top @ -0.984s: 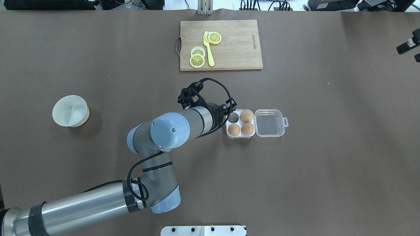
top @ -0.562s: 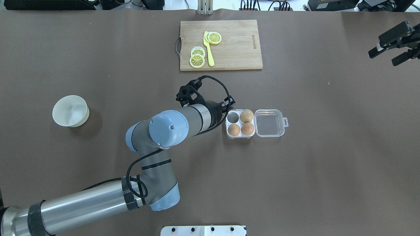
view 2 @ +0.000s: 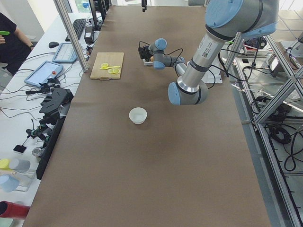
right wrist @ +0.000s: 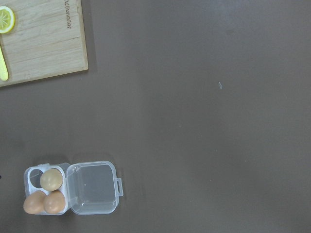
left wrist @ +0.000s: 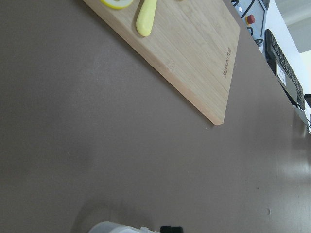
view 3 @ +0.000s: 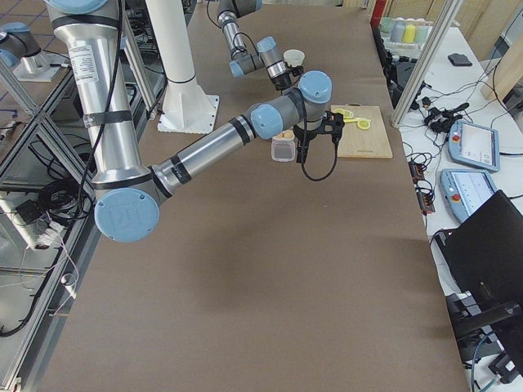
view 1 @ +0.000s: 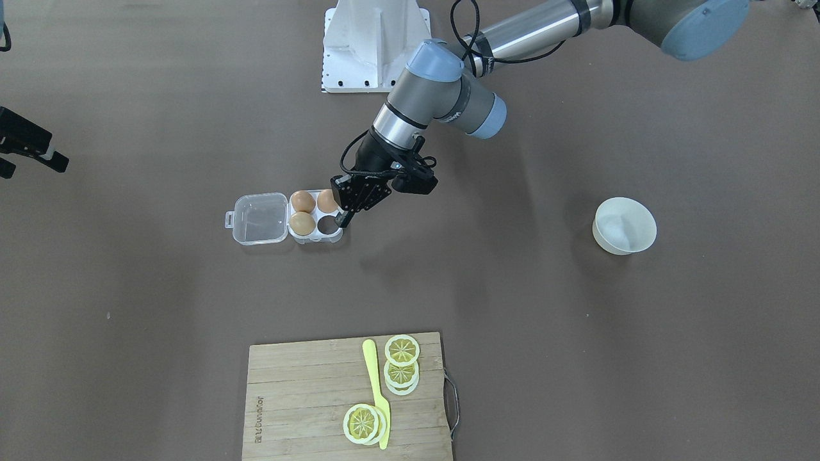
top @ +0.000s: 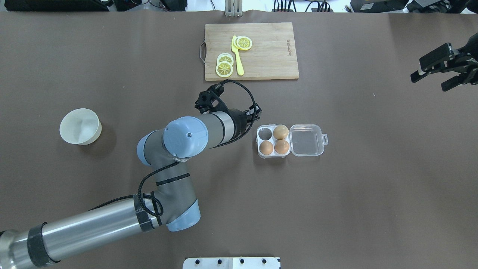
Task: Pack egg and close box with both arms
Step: 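Raise the left gripper from the box while the right gripper reaches toward the lid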
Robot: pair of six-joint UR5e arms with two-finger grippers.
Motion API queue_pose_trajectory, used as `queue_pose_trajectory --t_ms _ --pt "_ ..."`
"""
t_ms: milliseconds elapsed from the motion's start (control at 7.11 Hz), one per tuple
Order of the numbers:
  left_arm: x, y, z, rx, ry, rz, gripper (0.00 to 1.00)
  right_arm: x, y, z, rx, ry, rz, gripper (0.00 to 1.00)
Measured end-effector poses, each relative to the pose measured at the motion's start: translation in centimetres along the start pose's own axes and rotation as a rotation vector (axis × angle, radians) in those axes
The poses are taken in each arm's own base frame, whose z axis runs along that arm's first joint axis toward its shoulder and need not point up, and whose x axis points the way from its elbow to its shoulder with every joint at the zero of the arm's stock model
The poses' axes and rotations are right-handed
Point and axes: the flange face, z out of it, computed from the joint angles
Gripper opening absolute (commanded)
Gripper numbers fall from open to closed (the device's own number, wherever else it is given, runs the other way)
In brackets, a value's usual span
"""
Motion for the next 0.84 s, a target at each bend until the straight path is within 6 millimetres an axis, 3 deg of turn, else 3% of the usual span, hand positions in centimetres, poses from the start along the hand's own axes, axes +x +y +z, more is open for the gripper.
queue_pose_trajectory --t_ms 141,281,422,703,843 --pt "-0.1 -0.3 0.0 -0.002 -0.004 0.000 0.00 -2.4 2.2 1.4 0.020 0.016 0.038 1.00" --pt "-0.2 -0.5 0.0 -0.005 -0.010 0.002 0.00 -3.3 3.7 3.4 0.045 -0.007 0.065 1.00" --pt "-0.2 -0.8 0.1 -0.011 -0.023 0.004 0.00 -2.4 4.4 5.9 0.074 -0.078 0.093 1.00" --pt "-0.3 -1.3 0.1 -0.019 -0.041 0.005 0.00 2.0 3.9 11.8 0.103 -0.255 0.094 1.00" --pt "-0.3 -1.3 0.1 -0.020 -0.043 0.005 0.00 3.0 3.8 14.4 0.094 -0.304 0.060 1.00"
